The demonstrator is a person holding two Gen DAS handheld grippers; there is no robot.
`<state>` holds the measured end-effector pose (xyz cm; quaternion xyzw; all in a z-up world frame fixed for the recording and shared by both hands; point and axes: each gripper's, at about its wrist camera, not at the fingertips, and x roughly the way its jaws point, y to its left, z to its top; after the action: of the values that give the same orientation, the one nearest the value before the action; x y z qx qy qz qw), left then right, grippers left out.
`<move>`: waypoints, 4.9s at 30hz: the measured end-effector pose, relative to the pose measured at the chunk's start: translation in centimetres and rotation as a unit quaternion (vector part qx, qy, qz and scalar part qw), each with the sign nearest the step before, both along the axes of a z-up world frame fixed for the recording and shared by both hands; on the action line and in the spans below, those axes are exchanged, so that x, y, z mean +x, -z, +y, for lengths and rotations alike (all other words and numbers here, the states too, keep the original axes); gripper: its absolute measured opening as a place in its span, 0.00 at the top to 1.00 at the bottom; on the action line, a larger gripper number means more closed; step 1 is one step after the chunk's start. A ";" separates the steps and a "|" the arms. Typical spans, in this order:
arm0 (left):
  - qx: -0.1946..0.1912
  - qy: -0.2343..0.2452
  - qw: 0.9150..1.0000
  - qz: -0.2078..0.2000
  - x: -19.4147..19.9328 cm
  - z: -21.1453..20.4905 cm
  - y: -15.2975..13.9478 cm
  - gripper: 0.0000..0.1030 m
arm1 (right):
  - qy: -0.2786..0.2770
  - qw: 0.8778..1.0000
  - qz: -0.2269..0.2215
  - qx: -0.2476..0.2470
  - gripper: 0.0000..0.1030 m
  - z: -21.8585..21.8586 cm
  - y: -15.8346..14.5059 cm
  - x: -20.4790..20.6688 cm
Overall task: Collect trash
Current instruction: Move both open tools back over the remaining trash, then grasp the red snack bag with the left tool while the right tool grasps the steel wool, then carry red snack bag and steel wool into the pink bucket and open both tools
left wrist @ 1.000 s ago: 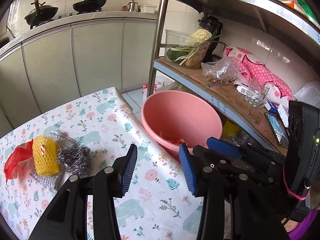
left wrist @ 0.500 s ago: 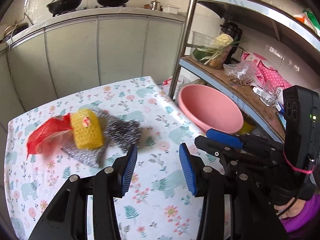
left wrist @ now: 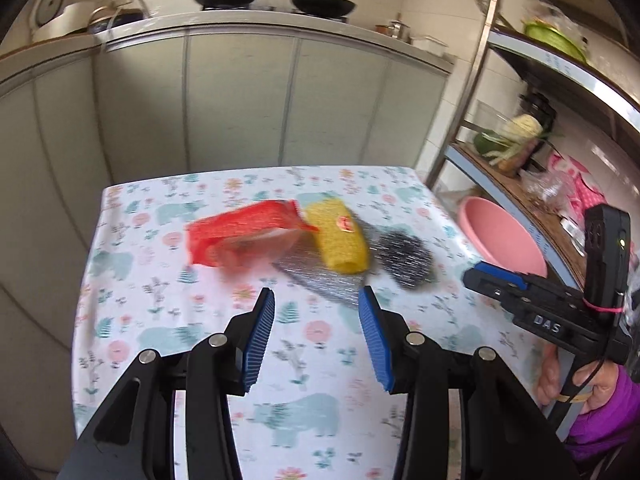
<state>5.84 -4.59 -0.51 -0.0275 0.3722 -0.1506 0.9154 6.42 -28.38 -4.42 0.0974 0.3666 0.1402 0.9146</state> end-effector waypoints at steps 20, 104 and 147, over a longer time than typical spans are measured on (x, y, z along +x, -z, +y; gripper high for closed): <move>-0.102 -0.134 0.981 0.093 11.6 7.6 3.2 0.55 | -0.003 1.000 -0.006 0.008 0.61 0.1 -0.3 2.4; 0.014 0.047 0.999 -0.021 3.3 -11.8 -2.3 0.96 | 0.090 0.994 -0.024 0.063 0.89 -9.8 -2.3 -3.8; 0.059 0.197 0.978 0.022 8.2 -31.8 3.8 0.89 | 0.238 0.969 0.019 0.063 0.80 -23.0 2.5 -2.5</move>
<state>14.01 -36.43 -4.28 0.0971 0.3989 -0.3051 0.8593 3.88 -51.39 -6.90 0.2422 0.3410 -0.0600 0.9063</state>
